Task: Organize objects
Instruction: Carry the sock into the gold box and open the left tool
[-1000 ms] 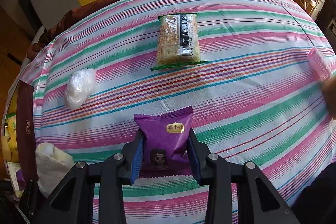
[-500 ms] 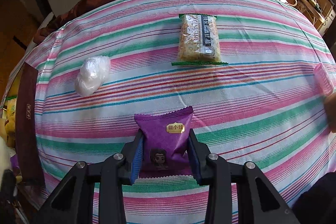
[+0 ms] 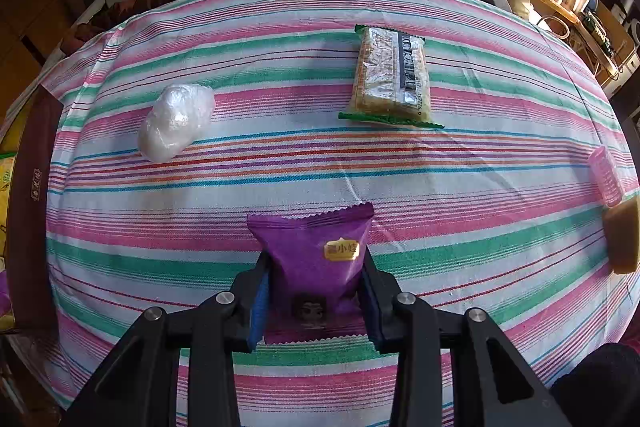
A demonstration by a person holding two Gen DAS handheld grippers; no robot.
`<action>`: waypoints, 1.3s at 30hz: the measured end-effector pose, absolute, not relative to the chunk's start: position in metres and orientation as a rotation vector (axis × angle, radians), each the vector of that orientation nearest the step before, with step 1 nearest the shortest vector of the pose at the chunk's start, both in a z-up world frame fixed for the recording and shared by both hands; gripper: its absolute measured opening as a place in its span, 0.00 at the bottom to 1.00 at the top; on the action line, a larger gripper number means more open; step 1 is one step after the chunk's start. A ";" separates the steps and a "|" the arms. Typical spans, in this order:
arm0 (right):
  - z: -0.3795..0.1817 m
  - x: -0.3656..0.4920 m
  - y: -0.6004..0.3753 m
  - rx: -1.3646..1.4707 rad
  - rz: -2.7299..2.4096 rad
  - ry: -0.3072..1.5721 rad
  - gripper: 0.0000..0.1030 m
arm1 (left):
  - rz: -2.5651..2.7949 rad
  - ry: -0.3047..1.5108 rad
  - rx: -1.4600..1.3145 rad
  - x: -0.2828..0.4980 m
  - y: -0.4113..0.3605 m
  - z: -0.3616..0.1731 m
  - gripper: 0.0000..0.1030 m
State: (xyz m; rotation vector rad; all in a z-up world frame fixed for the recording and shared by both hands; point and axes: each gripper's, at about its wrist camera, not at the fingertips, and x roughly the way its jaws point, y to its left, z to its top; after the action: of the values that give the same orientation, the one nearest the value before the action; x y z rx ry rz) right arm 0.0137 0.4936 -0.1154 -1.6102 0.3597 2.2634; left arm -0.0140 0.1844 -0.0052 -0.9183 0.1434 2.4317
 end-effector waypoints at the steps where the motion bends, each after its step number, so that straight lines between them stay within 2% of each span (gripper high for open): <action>1: -0.116 0.014 0.493 -1.610 2.263 0.355 0.37 | 2.443 0.135 -0.932 -0.017 0.178 -0.008 0.41; 17: -0.119 0.011 0.474 -1.619 2.264 0.254 0.37 | 2.623 -0.132 -1.109 -0.052 0.032 -0.021 0.41; 22: -0.117 0.012 0.474 -1.619 2.265 0.236 0.37 | 2.529 -0.165 -1.146 -0.050 0.047 -0.027 0.41; 30: -0.112 0.017 0.478 -1.620 2.266 0.237 0.37 | 2.378 -0.175 -1.200 -0.072 0.111 -0.041 0.42; 33: -0.112 0.016 0.478 -1.620 2.266 0.237 0.37 | 2.352 -0.134 -1.233 -0.077 0.130 -0.052 0.42; 36: -0.112 0.016 0.479 -1.619 2.266 0.238 0.37 | 2.342 -0.127 -1.251 -0.082 0.137 -0.062 0.51; 37: -0.112 0.016 0.479 -1.619 2.266 0.238 0.37 | 2.337 -0.123 -1.255 -0.082 0.137 -0.064 0.58; 39: -0.112 0.016 0.478 -1.620 2.265 0.236 0.37 | 2.348 -0.138 -1.265 -0.081 0.134 -0.066 0.61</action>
State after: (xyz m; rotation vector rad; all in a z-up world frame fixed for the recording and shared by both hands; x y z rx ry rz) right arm 0.0162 0.4783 -0.1118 -1.6200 0.2364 2.2654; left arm -0.0813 0.1340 -0.0663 -1.2652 -0.1382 2.3483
